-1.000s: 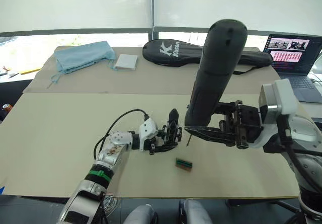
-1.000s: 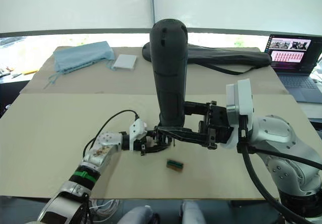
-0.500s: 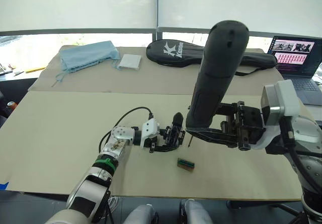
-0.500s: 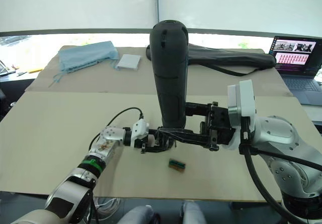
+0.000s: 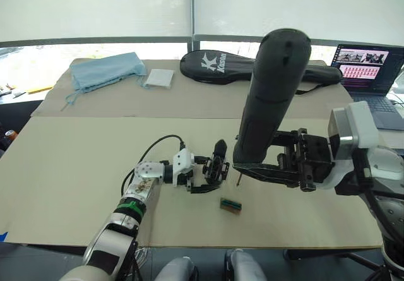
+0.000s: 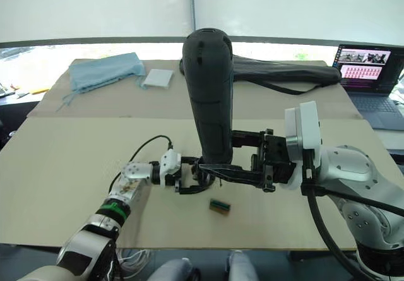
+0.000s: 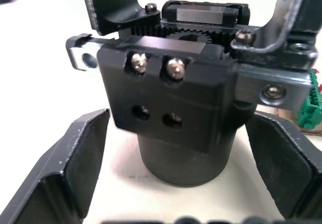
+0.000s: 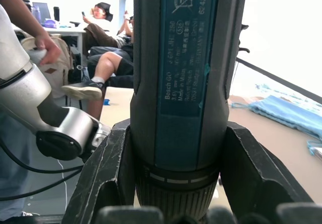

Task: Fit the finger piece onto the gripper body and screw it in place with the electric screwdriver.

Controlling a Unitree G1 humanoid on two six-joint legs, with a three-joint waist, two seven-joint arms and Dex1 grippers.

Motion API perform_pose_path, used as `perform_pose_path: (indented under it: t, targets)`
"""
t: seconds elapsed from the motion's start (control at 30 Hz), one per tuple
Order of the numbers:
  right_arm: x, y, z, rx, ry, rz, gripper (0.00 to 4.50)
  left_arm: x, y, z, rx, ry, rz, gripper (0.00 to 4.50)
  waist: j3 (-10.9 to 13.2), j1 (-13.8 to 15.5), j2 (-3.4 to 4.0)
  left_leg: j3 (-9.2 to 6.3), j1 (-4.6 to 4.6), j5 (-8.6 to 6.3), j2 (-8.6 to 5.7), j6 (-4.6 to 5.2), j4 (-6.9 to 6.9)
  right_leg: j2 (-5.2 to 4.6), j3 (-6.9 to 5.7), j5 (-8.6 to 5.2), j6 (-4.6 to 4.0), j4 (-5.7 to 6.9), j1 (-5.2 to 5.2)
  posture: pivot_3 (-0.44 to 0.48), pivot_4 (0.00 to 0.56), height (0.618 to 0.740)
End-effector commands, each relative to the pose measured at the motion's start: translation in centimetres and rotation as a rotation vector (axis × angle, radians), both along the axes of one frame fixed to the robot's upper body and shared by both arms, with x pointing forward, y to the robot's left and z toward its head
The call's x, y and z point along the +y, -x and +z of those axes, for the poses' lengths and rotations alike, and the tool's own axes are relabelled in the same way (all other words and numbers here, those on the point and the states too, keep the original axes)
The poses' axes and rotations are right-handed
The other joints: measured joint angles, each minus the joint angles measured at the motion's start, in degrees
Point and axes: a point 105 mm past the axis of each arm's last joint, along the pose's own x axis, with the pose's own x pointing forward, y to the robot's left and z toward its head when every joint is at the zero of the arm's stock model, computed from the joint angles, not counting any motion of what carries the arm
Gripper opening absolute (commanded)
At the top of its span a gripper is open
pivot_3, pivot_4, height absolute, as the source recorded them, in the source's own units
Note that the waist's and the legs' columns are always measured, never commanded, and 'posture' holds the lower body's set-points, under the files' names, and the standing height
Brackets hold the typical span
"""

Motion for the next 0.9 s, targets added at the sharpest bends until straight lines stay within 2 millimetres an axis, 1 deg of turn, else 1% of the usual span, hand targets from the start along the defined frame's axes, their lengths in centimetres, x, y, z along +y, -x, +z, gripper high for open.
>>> perform_pose_path:
  t: [0.03,0.17,0.27,0.43,0.57,0.73,0.9]
  targets:
    - [0.0,0.6,0.9,-0.037,-0.022,0.011,1.92,1.3,0.6,-1.3,0.050,-0.027,0.061,4.46,0.00,-0.34,0.00,0.00,0.00,0.00,0.00,0.00,-0.01,0.00,0.01,0.00,0.00,0.00,0.00,0.000,0.150,0.740]
    - [0.0,0.6,0.8,-0.034,-0.025,0.011,1.92,1.1,1.4,-1.1,0.050,-0.022,0.096,4.46,0.00,-0.34,0.00,0.00,0.01,0.01,0.00,-0.01,0.00,0.01,0.00,0.00,-0.01,0.00,0.00,0.000,0.150,0.740]
    - [0.0,0.5,0.8,-0.033,-0.027,0.010,1.92,0.4,1.8,-1.0,0.071,-0.003,0.133,4.46,0.00,-0.22,0.00,0.00,0.01,0.00,-0.01,0.00,-0.01,0.01,0.00,0.00,0.00,-0.01,0.00,0.000,0.150,0.740]
    - [0.1,0.4,0.8,-0.034,-0.031,0.011,1.92,-1.2,2.6,-1.1,0.095,-0.002,0.143,4.46,0.00,0.30,0.00,0.00,0.00,0.00,-0.03,0.00,0.00,-0.01,-0.01,0.00,0.00,-0.03,0.02,0.000,0.150,0.740]
    - [0.2,0.4,0.9,-0.035,-0.033,0.012,1.92,-2.1,2.4,-1.5,0.101,-0.015,0.170,4.46,0.00,1.25,0.01,0.00,0.00,0.00,-0.05,0.00,0.00,-0.02,-0.01,0.01,0.00,-0.05,0.03,0.000,0.150,0.740]
    - [0.3,0.4,0.9,-0.039,-0.033,0.013,1.92,-2.8,1.8,-1.4,0.107,-0.023,0.198,4.46,-0.01,1.96,0.01,0.00,0.00,0.00,-0.07,0.00,0.01,-0.04,-0.03,0.02,0.02,-0.07,0.06,0.000,0.150,0.740]
    - [0.3,0.4,1.0,-0.040,-0.033,0.007,1.92,-3.4,2.1,-1.1,0.120,-0.023,0.177,4.46,-0.01,2.04,0.01,0.00,0.00,0.00,-0.07,0.00,0.02,-0.05,-0.03,0.02,0.04,-0.07,0.07,0.000,0.150,0.740]
